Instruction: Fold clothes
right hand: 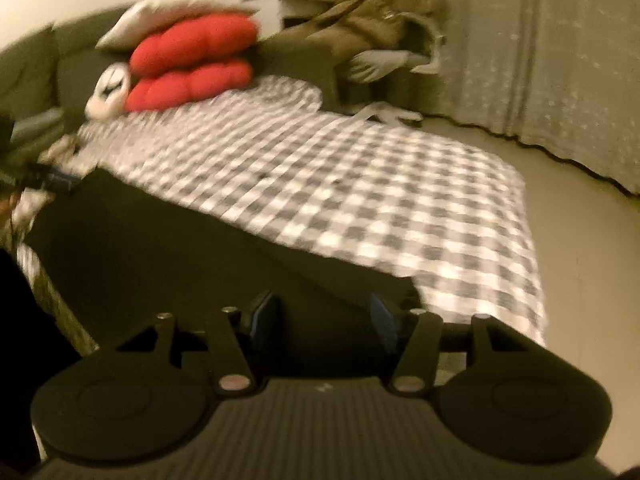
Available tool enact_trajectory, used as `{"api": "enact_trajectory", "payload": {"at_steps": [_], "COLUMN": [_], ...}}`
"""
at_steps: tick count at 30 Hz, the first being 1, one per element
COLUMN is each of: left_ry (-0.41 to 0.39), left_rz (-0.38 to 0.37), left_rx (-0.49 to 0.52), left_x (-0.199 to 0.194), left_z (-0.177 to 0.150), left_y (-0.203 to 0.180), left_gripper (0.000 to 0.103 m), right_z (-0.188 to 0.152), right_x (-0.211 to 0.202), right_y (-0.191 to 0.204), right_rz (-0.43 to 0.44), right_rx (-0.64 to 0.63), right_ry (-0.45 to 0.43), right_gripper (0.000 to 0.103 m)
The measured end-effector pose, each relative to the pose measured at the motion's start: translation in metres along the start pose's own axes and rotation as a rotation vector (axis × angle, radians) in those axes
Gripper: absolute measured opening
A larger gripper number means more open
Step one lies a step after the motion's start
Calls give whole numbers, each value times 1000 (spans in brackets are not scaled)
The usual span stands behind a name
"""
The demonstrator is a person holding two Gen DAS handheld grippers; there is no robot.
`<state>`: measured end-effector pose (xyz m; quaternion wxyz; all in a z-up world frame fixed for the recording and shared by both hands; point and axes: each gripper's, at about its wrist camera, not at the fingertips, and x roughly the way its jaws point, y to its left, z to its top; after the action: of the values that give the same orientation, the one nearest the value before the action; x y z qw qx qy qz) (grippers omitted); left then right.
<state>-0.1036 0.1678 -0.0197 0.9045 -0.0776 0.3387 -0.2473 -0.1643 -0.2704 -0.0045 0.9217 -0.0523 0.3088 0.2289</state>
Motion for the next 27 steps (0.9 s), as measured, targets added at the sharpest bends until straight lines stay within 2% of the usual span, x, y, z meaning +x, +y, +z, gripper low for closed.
{"api": "enact_trajectory", "payload": {"at_steps": [2,5,9,10,11,12,13,14,16,20,27], "left_ry": [4,-13,-50,-60,-68,-74,-81,-88,-109,-170,-257], "left_rz": [-14,-21,-39,-41,-55,-58,-61,-65,-69,-89,-72], "left_rx": [-63,-137,-218,-240,-276,-303,-329,-356,-392,-431,-401], "left_x": [5,13,24,27,29,31,33,35,36,27,17], "left_z": [2,3,4,3,1,-2,-5,-9,-14,-13,20], "left_y": [8,18,27,28,29,28,27,27,26,30,32], "left_gripper": [63,58,53,45,28,20,9,8,7,5,5], "right_z": [-2,-10,-20,-22,-22,-20,-19,-17,-14,-5,22], "right_x": [-4,-3,5,7,8,8,8,8,6,-4,4], "right_y": [-11,-31,-48,-49,-48,-45,-44,-42,-37,-38,-42], "right_rz": [-25,-79,-57,-45,-34,-14,8,14,13,44,53], "right_rx": [60,170,311,332,338,334,331,324,312,320,318], "right_ry": [-27,-42,-54,-59,-69,-74,-73,-72,-82,-144,-208], "right_gripper": [59,59,58,58,51,42,25,26,19,12,9]}}
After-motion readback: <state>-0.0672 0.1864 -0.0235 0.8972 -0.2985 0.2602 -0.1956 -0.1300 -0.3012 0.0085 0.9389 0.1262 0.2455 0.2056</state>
